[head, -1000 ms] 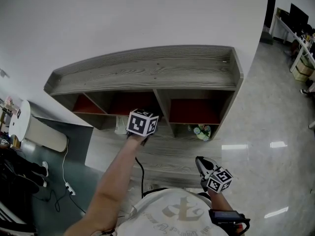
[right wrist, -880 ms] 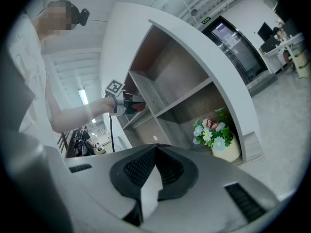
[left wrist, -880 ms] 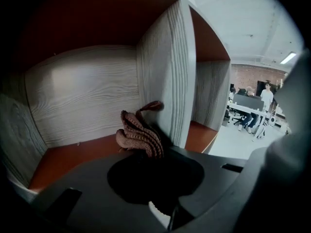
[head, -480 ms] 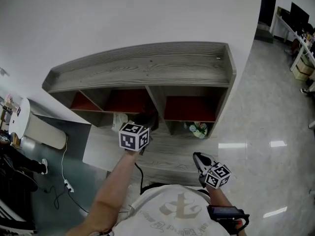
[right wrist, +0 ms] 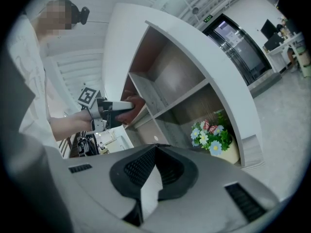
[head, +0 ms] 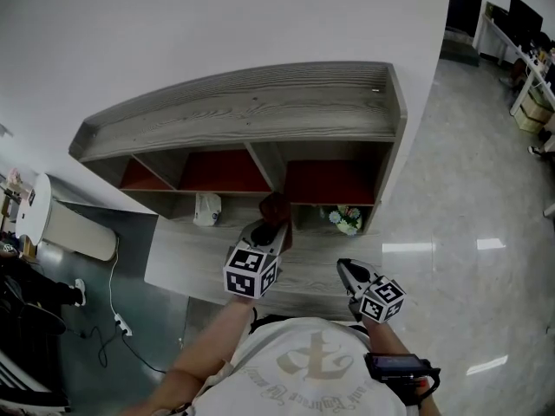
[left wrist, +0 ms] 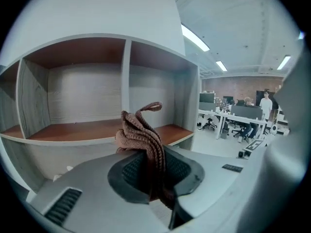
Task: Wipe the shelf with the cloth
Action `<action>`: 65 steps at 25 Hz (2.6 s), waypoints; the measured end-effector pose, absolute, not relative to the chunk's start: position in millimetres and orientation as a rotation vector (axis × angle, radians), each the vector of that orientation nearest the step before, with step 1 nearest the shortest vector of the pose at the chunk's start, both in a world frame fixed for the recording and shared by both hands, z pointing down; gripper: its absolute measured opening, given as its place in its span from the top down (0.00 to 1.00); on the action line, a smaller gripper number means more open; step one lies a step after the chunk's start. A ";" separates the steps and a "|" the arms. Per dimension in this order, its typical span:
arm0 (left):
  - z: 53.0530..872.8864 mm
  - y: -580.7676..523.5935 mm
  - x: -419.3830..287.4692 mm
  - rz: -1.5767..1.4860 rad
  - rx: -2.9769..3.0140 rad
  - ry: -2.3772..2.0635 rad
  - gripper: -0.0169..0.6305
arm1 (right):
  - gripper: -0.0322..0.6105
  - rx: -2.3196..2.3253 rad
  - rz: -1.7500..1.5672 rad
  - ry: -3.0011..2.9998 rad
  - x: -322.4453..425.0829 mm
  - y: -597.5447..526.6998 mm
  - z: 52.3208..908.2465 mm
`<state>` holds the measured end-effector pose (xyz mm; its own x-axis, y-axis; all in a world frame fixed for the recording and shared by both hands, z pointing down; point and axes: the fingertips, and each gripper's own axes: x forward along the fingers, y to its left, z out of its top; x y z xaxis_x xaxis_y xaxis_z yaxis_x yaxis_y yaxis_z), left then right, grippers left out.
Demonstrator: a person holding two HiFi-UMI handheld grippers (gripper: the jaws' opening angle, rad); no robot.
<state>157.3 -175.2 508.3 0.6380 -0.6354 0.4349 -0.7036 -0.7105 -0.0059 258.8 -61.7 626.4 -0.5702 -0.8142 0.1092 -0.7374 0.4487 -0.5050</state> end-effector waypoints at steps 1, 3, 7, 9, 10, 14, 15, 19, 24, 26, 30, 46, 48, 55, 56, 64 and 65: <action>508.9 -173.0 162.7 0.629 2.696 -1.109 0.87 | 0.94 -1.372 -0.772 2.543 259.2 -61.6 626.0; 510.0 -173.0 173.5 0.651 2.696 -1.120 0.87 | 0.94 -1.377 -0.771 2.536 261.5 -60.5 625.9; 513.5 -183.7 195.1 0.718 2.669 -1.160 0.87 | 0.94 -1.401 -0.771 2.515 269.3 -56.3 627.8; 517.5 -193.1 203.6 0.786 2.629 -1.188 0.87 | 0.94 -1.410 -0.769 2.508 271.5 -54.0 628.0; 519.1 -198.0 207.6 0.819 2.611 -1.204 0.87 | 0.94 -1.414 -0.767 2.505 272.3 -52.7 627.8; 521.1 -217.9 226.3 0.853 2.580 -1.279 0.87 | 0.94 -1.439 -0.765 2.484 278.7 -47.5 626.9; 522.0 -223.0 230.4 0.846 2.568 -1.301 0.87 | 0.94 -1.448 -0.765 2.478 281.2 -46.1 627.0; 529.5 -242.8 237.6 0.861 2.505 -1.387 0.87 | 0.94 -1.467 -0.763 2.457 286.1 -43.0 627.5; 542.0 -266.8 238.2 0.951 2.429 -1.453 0.87 | 0.94 -1.470 -0.776 2.444 288.7 -41.2 631.0; 548.6 -273.0 239.0 0.972 2.387 -1.452 0.87 | 0.94 -1.469 -0.779 2.442 289.9 -41.1 631.7; 555.0 -285.2 237.8 0.953 2.315 -1.459 0.87 | 0.94 -1.467 -0.784 2.441 290.6 -41.6 633.3; 563.1 -281.2 274.8 0.946 2.428 -1.233 0.88 | 0.94 -1.473 -0.804 2.411 297.6 -41.7 635.5; 564.1 -278.4 285.6 0.967 2.466 -1.185 0.88 | 0.94 -1.477 -0.804 2.409 298.4 -40.9 635.9; 560.5 -264.9 316.1 0.997 2.515 -1.023 0.88 | 0.94 -1.497 -0.809 2.391 302.4 -35.0 636.7; 558.4 -262.9 319.7 0.995 2.515 -0.999 0.88 | 0.94 -1.500 -0.810 2.388 302.9 -34.2 636.5; 558.0 -242.4 358.4 0.998 2.543 -0.783 0.88 | 0.94 -1.520 -0.819 2.375 305.6 -25.2 638.6; 557.7 -238.4 363.9 0.992 2.545 -0.753 0.88 | 0.94 -1.524 -0.819 2.374 306.5 -24.4 638.7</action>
<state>363.9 -238.4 557.7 0.6227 -0.3600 0.6948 -0.5722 -0.8151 0.0905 306.5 -24.4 638.7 -0.4464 -0.8863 0.1230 -0.7735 0.3131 -0.5511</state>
